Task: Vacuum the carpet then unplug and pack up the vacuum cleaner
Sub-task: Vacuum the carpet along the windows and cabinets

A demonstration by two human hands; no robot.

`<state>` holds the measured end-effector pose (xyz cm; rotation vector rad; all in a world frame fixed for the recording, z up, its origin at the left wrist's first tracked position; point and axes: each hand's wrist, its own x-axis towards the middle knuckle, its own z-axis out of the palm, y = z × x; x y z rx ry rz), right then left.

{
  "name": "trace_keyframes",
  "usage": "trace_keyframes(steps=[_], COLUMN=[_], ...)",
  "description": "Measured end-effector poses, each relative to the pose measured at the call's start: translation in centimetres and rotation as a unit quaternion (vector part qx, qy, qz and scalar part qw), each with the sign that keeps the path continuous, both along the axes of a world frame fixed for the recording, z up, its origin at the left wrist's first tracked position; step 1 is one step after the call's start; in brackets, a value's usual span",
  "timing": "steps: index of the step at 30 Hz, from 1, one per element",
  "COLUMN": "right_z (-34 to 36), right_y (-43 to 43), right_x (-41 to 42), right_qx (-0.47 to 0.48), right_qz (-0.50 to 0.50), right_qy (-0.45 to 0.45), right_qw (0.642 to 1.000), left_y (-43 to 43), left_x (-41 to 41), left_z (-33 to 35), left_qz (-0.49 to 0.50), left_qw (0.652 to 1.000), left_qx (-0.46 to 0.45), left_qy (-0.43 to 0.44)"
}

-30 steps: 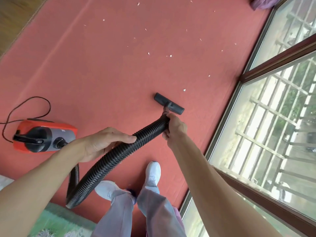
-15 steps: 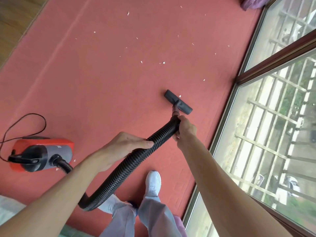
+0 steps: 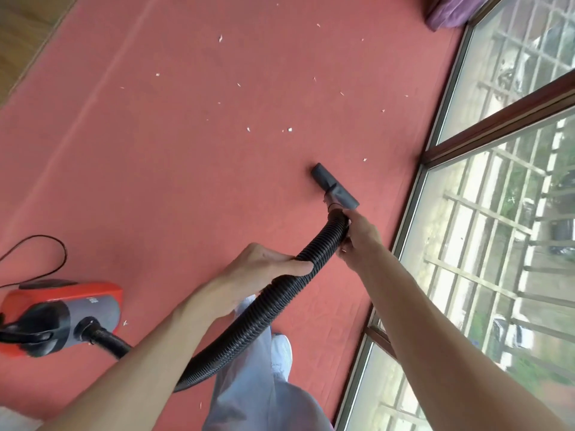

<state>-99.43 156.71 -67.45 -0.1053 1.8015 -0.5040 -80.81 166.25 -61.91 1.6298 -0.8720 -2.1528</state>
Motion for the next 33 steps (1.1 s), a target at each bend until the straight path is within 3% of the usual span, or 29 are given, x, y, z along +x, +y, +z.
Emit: trace_keyframes(steps=[6, 14, 24, 33], right_z=[2.2, 0.7, -2.1, -2.7], right_y=[-0.8, -5.7, -15.4, -25.4], right_x=[1.4, 4.0, -2.0, -8.0], right_qx=[0.029, 0.019, 0.038, 0.011], right_qz=[-0.057, -0.072, -0.008, -0.028], right_qy=[-0.06, -0.043, -0.038, -0.038], right_qw=[0.996, 0.996, 0.999, 0.999], left_y=[-5.4, -10.2, -16.5, -25.5], left_x=[4.8, 6.4, -0.4, -7.6], left_z=[1.9, 1.4, -1.5, -2.4], left_qz=[-0.115, -0.084, -0.061, -0.022], left_qw=[0.993, 0.996, 0.998, 0.998], left_qx=[-0.004, 0.01, 0.014, -0.005], left_qy=[0.005, -0.007, -0.031, -0.053])
